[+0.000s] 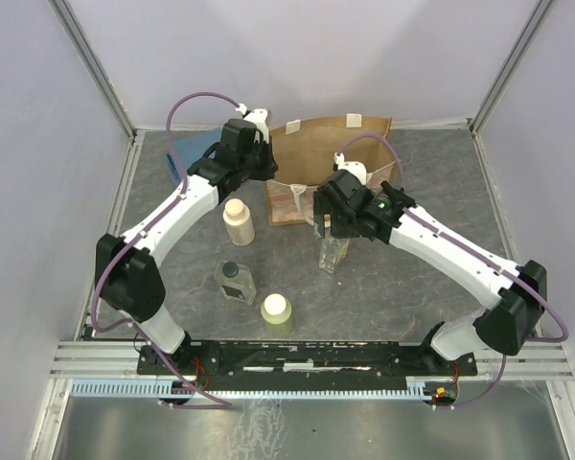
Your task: Place the personal care products into the canvas bag
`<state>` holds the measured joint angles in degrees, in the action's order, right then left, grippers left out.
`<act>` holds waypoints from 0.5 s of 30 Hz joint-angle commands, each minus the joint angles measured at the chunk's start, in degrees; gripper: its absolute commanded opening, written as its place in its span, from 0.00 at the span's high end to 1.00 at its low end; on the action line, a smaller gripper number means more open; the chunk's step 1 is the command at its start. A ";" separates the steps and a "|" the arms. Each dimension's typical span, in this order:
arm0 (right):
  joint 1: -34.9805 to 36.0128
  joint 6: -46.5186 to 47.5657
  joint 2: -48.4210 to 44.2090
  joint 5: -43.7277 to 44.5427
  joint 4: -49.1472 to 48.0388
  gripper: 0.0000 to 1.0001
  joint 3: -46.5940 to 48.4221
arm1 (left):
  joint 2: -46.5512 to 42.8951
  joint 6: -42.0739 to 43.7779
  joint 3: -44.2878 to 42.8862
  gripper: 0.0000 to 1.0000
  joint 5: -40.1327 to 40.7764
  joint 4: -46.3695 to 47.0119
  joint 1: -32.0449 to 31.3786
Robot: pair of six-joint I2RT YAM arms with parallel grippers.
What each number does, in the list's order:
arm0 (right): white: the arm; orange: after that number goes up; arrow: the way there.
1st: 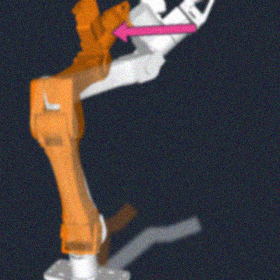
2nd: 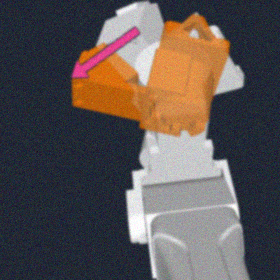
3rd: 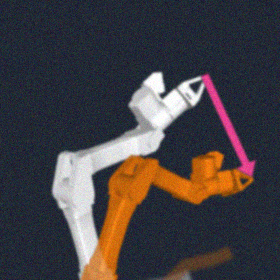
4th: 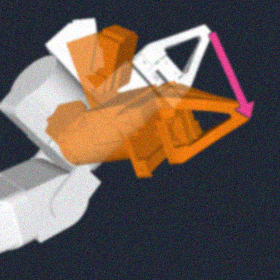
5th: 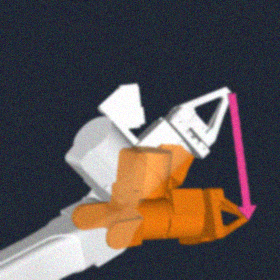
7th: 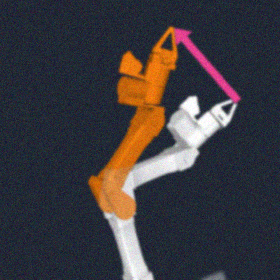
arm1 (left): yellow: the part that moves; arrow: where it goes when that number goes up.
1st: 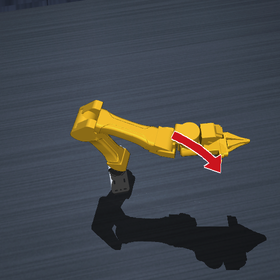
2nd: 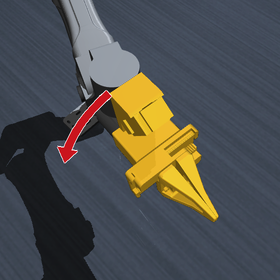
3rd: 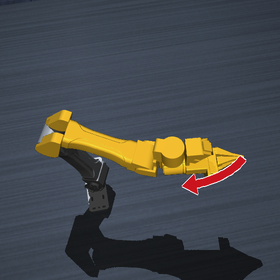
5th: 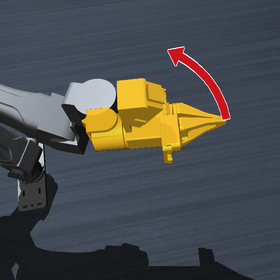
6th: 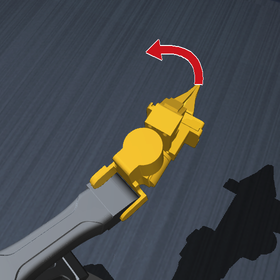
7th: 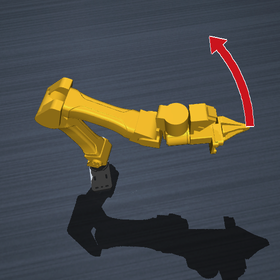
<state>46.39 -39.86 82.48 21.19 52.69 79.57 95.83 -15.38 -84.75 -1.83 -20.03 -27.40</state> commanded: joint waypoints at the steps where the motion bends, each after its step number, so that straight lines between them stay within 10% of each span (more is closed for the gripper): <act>1: 0.19 -4.43 2.03 1.06 -2.28 0.00 -0.69 | -4.50 -0.59 1.84 0.91 1.04 -2.03 -0.26; 15: 0.20 -8.58 3.14 3.85 -10.18 0.13 -9.01 | -3.90 -0.03 2.13 0.91 1.08 -2.56 -0.80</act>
<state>46.39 -46.65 85.25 22.70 46.74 72.49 93.08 -15.40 -82.74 -0.54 -22.20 -27.75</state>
